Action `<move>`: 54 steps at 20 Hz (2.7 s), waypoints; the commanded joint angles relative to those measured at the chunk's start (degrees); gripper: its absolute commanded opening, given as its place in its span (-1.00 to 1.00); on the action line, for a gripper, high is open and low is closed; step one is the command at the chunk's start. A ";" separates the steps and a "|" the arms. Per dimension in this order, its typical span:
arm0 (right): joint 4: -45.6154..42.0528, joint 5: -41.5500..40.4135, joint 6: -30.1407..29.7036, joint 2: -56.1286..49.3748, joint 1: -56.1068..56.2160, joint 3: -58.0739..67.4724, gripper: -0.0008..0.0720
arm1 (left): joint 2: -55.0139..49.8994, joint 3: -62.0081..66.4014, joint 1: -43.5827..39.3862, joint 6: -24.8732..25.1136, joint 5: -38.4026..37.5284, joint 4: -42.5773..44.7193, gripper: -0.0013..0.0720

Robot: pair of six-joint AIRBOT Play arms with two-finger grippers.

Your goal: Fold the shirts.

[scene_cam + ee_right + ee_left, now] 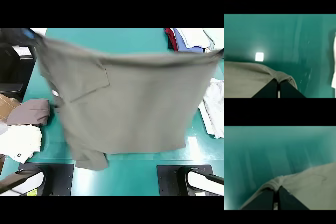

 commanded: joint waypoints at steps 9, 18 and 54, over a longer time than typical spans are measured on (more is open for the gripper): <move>0.74 -6.05 -3.19 -32.00 0.74 12.72 -0.94 | -28.37 -2.89 -0.02 7.06 13.60 -0.24 -0.90; 0.28 -11.58 -7.34 -17.44 -1.05 -17.59 -0.94 | -28.37 -9.01 -0.15 7.76 -1.27 2.36 -0.90; 6.38 -10.03 -7.23 16.55 1.07 -44.15 0.21 | 18.12 -71.65 -8.55 -1.90 8.22 -5.07 -0.90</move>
